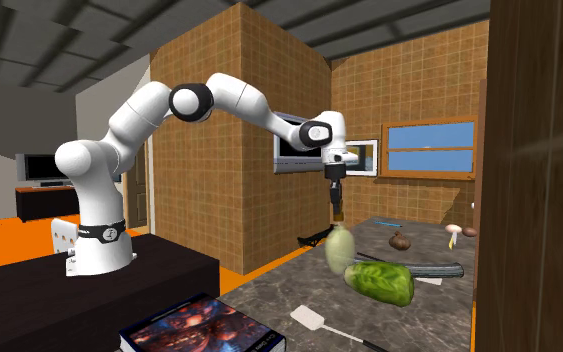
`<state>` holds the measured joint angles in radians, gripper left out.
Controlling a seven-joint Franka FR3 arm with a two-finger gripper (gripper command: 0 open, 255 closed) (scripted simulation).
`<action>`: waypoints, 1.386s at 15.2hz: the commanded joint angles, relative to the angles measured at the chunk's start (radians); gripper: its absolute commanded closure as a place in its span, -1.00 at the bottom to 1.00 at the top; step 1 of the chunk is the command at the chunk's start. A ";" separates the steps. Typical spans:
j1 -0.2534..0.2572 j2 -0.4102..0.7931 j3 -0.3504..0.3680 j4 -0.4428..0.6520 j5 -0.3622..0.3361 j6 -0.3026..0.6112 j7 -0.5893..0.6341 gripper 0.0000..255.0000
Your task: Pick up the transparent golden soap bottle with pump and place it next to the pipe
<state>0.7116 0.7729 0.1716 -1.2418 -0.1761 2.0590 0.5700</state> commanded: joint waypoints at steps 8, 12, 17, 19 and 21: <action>0.001 0.002 0.000 0.003 0.000 0.001 0.000 -1.00; 0.000 -0.014 0.002 0.010 0.002 -0.022 -0.001 -1.00; 0.001 -0.051 0.007 0.040 0.009 -0.090 -0.006 -1.00; 0.001 -0.051 0.007 0.041 0.009 -0.090 -0.006 -1.00; 0.001 -0.051 0.007 0.041 0.009 -0.090 -0.006 -1.00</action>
<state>0.7129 0.7222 0.1782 -1.2011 -0.1673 1.9696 0.5644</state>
